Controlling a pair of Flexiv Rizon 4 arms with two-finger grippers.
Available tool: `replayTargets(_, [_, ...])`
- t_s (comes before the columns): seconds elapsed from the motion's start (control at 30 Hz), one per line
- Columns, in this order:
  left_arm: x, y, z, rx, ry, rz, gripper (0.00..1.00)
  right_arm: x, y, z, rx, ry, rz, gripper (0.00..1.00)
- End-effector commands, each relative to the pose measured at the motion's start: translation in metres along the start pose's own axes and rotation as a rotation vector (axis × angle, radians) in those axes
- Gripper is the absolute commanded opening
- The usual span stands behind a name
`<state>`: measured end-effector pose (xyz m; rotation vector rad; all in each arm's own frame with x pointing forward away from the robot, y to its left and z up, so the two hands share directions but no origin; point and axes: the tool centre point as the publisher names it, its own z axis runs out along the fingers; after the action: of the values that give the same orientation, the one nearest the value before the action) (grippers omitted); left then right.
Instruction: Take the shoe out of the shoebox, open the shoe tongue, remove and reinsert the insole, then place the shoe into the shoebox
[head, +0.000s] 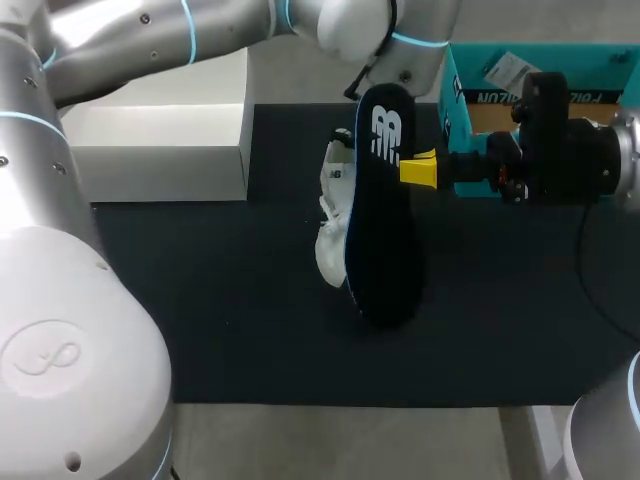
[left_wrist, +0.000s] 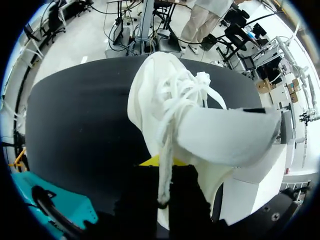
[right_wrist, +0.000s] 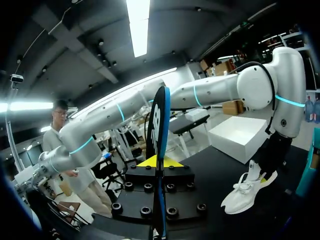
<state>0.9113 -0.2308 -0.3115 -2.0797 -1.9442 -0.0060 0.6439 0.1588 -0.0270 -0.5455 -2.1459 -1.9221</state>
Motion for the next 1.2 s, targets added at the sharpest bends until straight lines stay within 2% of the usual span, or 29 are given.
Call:
replayTargets(0.03, [-0.003, 0.011, 0.008, -0.016, -0.025, -0.039, 0.00, 0.000, -0.001, 0.001, 0.000, -0.001, 0.001, 0.00])
replayTargets(0.1, [-0.006, 0.016, 0.012, -0.037, -0.008, -0.089, 0.00, 0.000, -0.001, 0.001, 0.000, -0.001, 0.001, 0.00])
replayTargets(0.23, [-0.011, 0.022, 0.017, -0.005, -0.023, -0.073, 0.00, 0.000, -0.001, 0.001, 0.000, -0.001, 0.001, 0.00])
replayTargets(0.37, [-0.017, 0.024, 0.022, -0.004, 0.020, -0.037, 0.00, 0.000, -0.001, 0.001, 0.000, -0.001, 0.001, 0.00])
replayTargets(0.67, [-0.031, 0.022, 0.038, -0.056, 0.123, 0.025, 0.00, 0.000, -0.001, 0.001, 0.000, -0.001, 0.001, 0.00])
replayTargets(0.8, [-0.034, 0.023, 0.045, -0.052, 0.140, 0.023, 0.00, 0.000, -0.001, 0.001, 0.000, -0.001, 0.001, 0.00])
replayTargets(0.93, [-0.032, 0.022, 0.050, -0.039, 0.143, 0.023, 0.00, 0.000, -0.001, 0.001, 0.000, -0.001, 0.001, 0.00])
replayTargets(1.2, [-0.013, 0.011, 0.039, -0.070, 0.131, -0.012, 0.00, 0.000, -0.001, 0.001, 0.000, -0.001, 0.001, 0.00])
